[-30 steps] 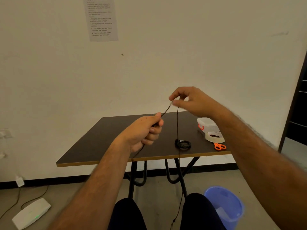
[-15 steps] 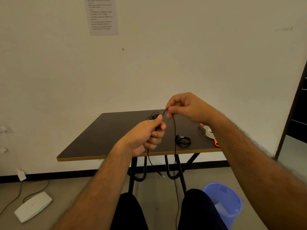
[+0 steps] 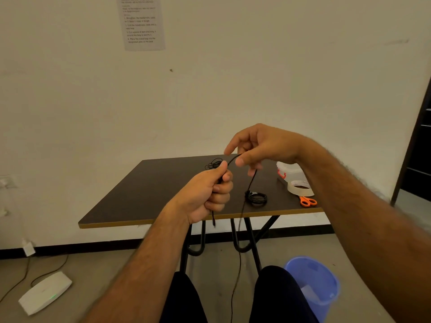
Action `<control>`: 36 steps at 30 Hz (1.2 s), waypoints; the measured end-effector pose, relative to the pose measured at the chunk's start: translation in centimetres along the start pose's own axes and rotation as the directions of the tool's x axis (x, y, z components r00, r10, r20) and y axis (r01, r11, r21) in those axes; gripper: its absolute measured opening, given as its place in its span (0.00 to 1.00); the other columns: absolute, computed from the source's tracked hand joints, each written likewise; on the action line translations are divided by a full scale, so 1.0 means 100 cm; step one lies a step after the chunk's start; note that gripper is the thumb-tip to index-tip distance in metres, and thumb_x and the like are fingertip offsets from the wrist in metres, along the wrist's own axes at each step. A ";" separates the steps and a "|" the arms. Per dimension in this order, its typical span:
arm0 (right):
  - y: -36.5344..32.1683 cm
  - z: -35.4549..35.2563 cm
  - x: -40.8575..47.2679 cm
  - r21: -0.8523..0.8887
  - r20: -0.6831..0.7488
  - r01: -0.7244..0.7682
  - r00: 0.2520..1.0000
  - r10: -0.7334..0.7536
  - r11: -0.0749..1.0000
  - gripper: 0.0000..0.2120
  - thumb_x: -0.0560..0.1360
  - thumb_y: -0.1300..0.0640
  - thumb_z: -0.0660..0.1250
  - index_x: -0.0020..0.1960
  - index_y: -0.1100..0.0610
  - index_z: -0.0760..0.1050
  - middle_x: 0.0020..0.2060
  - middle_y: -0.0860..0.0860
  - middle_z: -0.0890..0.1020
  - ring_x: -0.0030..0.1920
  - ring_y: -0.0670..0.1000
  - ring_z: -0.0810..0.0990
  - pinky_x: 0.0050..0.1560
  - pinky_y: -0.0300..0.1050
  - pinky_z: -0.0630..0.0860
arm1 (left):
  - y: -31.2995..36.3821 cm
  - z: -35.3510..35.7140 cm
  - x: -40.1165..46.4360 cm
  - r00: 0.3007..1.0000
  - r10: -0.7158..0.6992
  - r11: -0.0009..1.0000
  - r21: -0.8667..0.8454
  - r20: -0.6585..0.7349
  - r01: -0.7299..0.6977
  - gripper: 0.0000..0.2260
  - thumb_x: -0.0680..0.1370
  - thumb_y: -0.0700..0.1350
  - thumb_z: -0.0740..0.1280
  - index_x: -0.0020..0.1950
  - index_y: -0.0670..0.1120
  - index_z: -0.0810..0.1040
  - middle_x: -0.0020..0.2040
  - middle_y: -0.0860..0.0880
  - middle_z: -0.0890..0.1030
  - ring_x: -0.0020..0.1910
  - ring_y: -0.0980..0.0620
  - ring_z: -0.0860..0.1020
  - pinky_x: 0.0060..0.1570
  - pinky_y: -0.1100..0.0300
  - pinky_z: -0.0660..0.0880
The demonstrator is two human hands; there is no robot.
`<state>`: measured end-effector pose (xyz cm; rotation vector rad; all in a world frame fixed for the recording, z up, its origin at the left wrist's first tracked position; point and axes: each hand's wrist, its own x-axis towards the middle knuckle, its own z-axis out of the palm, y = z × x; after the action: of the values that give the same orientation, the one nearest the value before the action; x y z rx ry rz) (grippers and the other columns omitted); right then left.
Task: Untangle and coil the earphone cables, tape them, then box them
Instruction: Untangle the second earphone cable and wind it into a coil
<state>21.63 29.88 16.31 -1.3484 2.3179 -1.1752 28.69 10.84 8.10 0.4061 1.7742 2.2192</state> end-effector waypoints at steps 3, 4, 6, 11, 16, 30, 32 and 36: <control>-0.005 0.000 0.003 -0.074 0.071 -0.040 0.996 0.046 0.996 0.17 0.70 0.59 0.76 0.56 0.63 0.80 0.32 0.57 0.79 0.30 0.52 0.76 0.36 0.48 0.81 | 0.001 0.005 0.000 1.000 0.001 0.999 0.045 0.014 -0.001 0.19 0.83 0.57 0.53 0.37 0.50 0.68 0.28 0.54 0.59 0.23 0.59 0.54 0.23 0.65 0.49; -0.006 0.002 0.005 -0.111 0.079 -0.043 0.996 0.052 0.993 0.14 0.70 0.59 0.76 0.54 0.62 0.82 0.34 0.59 0.79 0.31 0.54 0.74 0.32 0.44 0.77 | 0.002 0.006 0.000 1.000 0.006 0.998 0.057 0.021 -0.007 0.19 0.83 0.57 0.53 0.37 0.50 0.69 0.28 0.54 0.59 0.24 0.59 0.54 0.23 0.65 0.49; -0.006 0.005 0.006 -0.150 0.034 -0.033 0.999 0.039 0.988 0.07 0.71 0.60 0.75 0.48 0.60 0.84 0.34 0.59 0.79 0.30 0.52 0.69 0.27 0.39 0.67 | 0.002 0.008 0.000 0.999 0.017 0.997 0.069 0.032 -0.019 0.19 0.83 0.57 0.53 0.37 0.50 0.70 0.29 0.54 0.59 0.25 0.59 0.54 0.24 0.64 0.49; -0.001 0.000 0.005 -0.107 -0.220 0.061 0.972 -0.084 0.992 0.01 0.75 0.62 0.72 0.44 0.59 0.82 0.29 0.50 0.76 0.27 0.47 0.66 0.26 0.39 0.64 | -0.003 0.005 -0.003 0.999 0.025 0.999 0.025 0.048 -0.027 0.18 0.81 0.58 0.56 0.37 0.49 0.70 0.29 0.53 0.60 0.24 0.58 0.55 0.24 0.64 0.50; 0.012 0.008 0.008 -0.034 -0.330 0.124 0.935 -0.128 0.992 0.02 0.76 0.62 0.70 0.45 0.60 0.80 0.28 0.53 0.73 0.26 0.49 0.67 0.27 0.42 0.66 | -0.014 0.008 -0.008 0.998 0.040 0.999 -0.019 0.045 -0.039 0.20 0.81 0.58 0.54 0.35 0.50 0.68 0.29 0.53 0.59 0.25 0.57 0.54 0.25 0.63 0.50; 0.079 0.144 -0.011 0.365 -0.345 0.088 0.937 0.047 0.927 0.14 0.80 0.64 0.64 0.37 0.53 0.77 0.26 0.49 0.76 0.26 0.49 0.70 0.28 0.45 0.68 | -0.032 0.015 -0.006 0.969 0.244 0.962 -0.113 -0.042 -0.247 0.17 0.85 0.51 0.52 0.40 0.47 0.70 0.27 0.54 0.59 0.25 0.57 0.52 0.23 0.63 0.50; 0.082 0.163 -0.018 0.379 -0.333 0.048 0.939 0.088 0.924 0.12 0.81 0.60 0.63 0.39 0.57 0.76 0.26 0.50 0.74 0.25 0.50 0.69 0.29 0.47 0.68 | -0.034 0.012 -0.006 0.953 0.289 0.952 -0.080 -0.095 -0.297 0.18 0.85 0.51 0.52 0.39 0.47 0.69 0.27 0.54 0.59 0.24 0.58 0.54 0.23 0.63 0.51; 0.081 0.181 -0.034 0.382 -0.327 -0.038 0.929 0.174 0.923 0.10 0.82 0.57 0.61 0.49 0.57 0.80 0.27 0.49 0.72 0.26 0.47 0.69 0.31 0.45 0.72 | -0.037 0.010 -0.005 0.902 0.382 0.924 0.085 -0.201 -0.372 0.18 0.85 0.52 0.52 0.37 0.47 0.68 0.27 0.54 0.61 0.24 0.57 0.56 0.22 0.63 0.54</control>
<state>28.01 25.11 -2.12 -0.9216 2.1923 -1.8349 29.63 12.36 4.70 0.5844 1.9993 2.5749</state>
